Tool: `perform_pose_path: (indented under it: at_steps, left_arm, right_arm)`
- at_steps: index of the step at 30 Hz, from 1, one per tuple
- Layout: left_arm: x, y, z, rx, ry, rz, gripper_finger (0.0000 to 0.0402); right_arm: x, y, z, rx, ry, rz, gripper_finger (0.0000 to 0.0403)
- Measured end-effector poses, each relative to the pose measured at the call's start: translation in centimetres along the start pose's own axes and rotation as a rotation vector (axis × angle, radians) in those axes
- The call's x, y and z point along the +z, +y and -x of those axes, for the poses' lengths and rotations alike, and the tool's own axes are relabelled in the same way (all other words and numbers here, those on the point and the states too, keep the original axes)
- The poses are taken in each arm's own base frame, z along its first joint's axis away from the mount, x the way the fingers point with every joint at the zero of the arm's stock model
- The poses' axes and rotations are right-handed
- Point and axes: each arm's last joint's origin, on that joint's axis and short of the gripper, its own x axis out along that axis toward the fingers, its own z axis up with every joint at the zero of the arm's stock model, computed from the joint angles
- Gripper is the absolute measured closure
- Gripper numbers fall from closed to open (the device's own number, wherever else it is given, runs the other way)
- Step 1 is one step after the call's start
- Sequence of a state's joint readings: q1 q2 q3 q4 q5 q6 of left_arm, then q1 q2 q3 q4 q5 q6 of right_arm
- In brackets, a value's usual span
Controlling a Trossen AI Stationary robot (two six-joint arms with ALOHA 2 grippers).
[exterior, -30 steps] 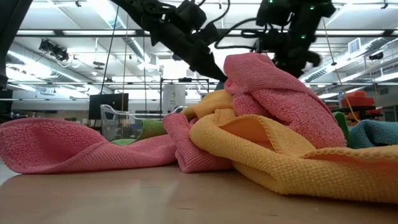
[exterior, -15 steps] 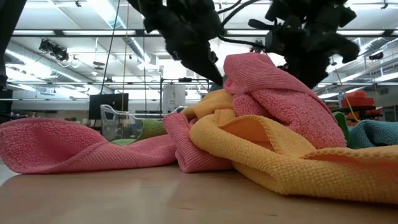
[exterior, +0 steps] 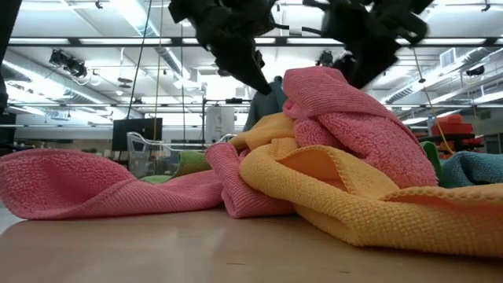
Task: Fold microfiber towels
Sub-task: Fold the left blue microfiber towel
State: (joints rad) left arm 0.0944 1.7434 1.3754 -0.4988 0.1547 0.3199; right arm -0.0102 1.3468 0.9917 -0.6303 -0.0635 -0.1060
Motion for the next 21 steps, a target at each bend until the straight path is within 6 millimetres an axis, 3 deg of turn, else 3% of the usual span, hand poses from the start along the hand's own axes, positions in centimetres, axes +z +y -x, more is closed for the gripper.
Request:
perform_pose_path:
  at_steps: [10,21]
  left_arm:
    - [0.5,-0.3,0.1,0.213,0.014,0.122,0.0383]
    - [1.5,-2.8,0.1,0.382,0.007,0.121,0.0388]
  right_arm:
    - [1.9,-0.2,-0.7,-0.124,-0.293,-0.036,0.023]
    - [1.5,1.8,-1.0,-0.223,-0.303,-0.078,0.023]
